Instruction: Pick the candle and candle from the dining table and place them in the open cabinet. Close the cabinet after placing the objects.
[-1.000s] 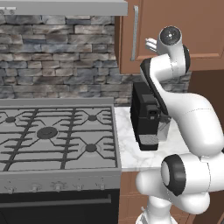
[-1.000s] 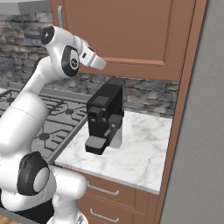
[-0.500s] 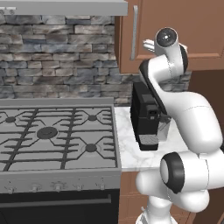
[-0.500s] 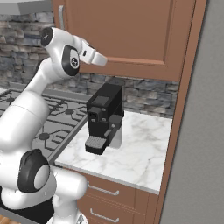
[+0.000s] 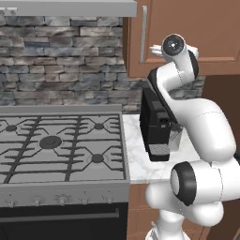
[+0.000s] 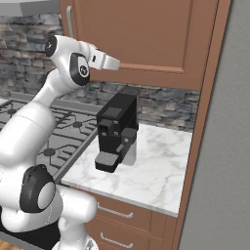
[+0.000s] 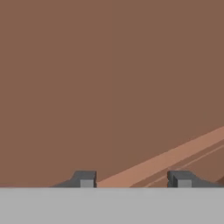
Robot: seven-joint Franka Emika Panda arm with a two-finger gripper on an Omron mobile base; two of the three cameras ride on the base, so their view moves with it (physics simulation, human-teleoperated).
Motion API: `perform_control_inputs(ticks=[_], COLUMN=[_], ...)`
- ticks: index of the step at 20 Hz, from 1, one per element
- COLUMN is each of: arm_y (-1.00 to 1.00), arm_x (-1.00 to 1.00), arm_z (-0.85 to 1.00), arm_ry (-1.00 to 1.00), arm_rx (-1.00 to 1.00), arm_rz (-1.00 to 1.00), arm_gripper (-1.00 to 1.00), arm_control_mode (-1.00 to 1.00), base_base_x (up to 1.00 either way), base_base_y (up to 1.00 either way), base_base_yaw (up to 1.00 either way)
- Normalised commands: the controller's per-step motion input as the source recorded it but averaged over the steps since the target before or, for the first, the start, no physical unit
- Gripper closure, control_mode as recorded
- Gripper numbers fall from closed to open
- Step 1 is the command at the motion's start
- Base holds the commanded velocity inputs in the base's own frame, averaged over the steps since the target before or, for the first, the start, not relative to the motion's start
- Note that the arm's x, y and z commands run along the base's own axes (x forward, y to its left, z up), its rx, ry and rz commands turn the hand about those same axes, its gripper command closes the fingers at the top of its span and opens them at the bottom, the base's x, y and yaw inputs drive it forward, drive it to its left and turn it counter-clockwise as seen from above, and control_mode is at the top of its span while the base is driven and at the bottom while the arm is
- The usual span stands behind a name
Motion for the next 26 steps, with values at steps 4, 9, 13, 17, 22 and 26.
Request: perform_control_inputs(ticks=[4,9,13,17,22,26], arm_y=[0.0,0.0,0.0,0.01,0.02,0.03], arm_x=[0.74,0.75,0.75,0.75,0.75,0.75], arm_z=[-0.28,-0.3,-0.32,-0.36,-0.39,-0.41], arm_ry=[0.0,0.0,0.0,0.0,0.0,0.0], arm_rx=[-0.11,-0.11,-0.12,-0.13,-0.13,-0.13], arm_rz=[-0.03,-0.03,-0.04,-0.04,-0.02,-0.01], arm_gripper=[-1.0,-1.0,-1.0,-1.0,-1.0,-1.0], arm_control_mode=[-1.0,-1.0,-1.0,-1.0,-1.0,-1.0], base_base_x=[0.0,0.0,0.0,0.0,0.0,0.0], base_base_y=[0.0,0.0,0.0,0.0,0.0,0.0], base_base_yaw=[0.0,0.0,0.0,0.0,0.0,0.0])
